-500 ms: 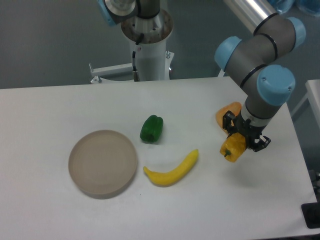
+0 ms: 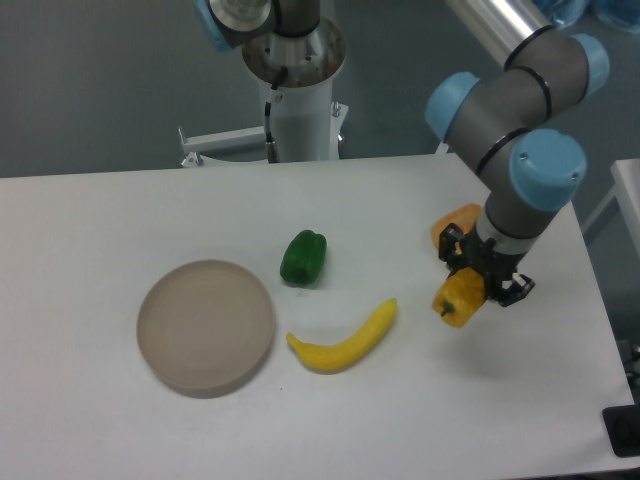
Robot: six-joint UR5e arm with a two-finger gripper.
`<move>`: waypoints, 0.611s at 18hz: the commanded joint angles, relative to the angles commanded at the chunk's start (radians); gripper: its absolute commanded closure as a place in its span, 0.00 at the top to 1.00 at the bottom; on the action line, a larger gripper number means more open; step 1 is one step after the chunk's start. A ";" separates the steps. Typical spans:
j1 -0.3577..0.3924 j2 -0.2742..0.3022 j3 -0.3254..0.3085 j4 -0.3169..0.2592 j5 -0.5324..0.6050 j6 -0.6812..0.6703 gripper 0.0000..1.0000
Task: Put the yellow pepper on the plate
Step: 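Carry the yellow pepper over the banana toward the beige plate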
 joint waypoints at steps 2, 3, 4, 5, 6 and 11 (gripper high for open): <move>-0.043 0.034 -0.031 0.003 -0.028 -0.061 0.00; -0.063 0.043 -0.041 0.005 -0.046 -0.105 0.01; -0.086 0.046 -0.049 0.008 -0.060 -0.138 0.01; -0.110 0.048 -0.054 0.014 -0.064 -0.152 0.01; -0.137 0.049 -0.061 0.021 -0.064 -0.155 0.01; -0.278 0.066 -0.132 0.032 -0.066 -0.224 0.01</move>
